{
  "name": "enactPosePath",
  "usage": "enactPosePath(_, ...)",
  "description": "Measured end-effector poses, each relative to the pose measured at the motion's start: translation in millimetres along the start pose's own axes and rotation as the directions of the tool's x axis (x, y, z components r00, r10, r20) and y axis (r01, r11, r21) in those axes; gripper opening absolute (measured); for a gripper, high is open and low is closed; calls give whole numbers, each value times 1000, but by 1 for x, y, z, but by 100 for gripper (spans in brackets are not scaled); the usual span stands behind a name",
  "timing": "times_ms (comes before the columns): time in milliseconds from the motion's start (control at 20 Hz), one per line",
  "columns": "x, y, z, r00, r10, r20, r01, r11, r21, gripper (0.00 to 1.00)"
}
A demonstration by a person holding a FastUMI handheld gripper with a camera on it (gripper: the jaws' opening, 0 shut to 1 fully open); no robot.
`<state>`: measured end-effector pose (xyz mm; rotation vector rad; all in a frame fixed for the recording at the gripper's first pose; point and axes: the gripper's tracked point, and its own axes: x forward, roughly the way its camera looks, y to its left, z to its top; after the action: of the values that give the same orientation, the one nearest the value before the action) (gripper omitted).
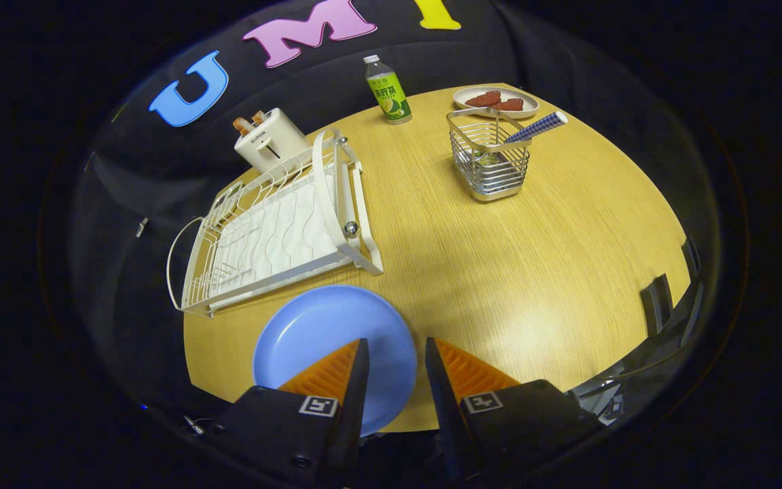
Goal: Take the plate from the dish rack, then take the spoon from the basket and place it into the plate.
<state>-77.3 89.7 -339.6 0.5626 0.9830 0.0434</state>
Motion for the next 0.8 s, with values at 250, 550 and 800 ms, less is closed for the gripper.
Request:
enactPosePath(250, -14, -10, 14, 999, 0, 49, 3, 998, -62, 81)
enactPosePath(550, -48, -12, 59, 984, 54, 171, -17, 977, -213, 99)
enactPosePath(800, -85, -21, 129, 940, 121, 319, 16, 919, -395, 99)
